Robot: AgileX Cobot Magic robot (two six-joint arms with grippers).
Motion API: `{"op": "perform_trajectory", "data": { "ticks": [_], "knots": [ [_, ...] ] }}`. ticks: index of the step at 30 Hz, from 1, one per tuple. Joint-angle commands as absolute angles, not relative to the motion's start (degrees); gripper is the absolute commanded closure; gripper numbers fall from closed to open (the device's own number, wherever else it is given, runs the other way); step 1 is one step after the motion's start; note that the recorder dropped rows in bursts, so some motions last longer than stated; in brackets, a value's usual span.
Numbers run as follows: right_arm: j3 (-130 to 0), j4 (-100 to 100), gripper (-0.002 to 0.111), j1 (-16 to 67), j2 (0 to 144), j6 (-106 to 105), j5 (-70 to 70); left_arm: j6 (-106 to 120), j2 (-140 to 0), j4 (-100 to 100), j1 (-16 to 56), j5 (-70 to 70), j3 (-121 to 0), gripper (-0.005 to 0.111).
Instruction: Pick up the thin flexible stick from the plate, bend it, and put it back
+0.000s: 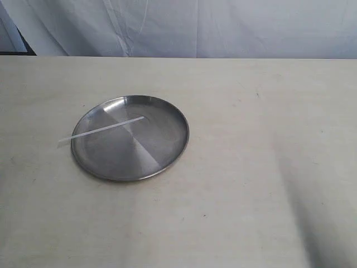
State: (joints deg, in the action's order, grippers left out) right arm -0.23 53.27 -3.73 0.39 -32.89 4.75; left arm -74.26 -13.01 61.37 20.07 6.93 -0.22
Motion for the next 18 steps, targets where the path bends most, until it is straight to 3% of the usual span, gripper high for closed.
{"op": "perform_trajectory", "data": {
  "ticks": [1, 6, 18],
  "knots": [
    [0.0, 61.0, 0.109, -4.0, 0.0, -31.5, -3.0, -74.3, -12.7, 61.5, 20.2, 6.9, 0.0, 0.107],
    [-0.4, 82.4, 0.109, -4.0, 0.0, -23.9, -11.5, -74.3, -12.7, 61.5, 20.2, 6.9, 0.0, 0.107],
    [-8.9, 82.4, 0.109, -4.0, 0.0, -19.6, -15.0, -74.3, -12.7, 61.5, 20.2, 6.9, 0.0, 0.107]
  ]
}}
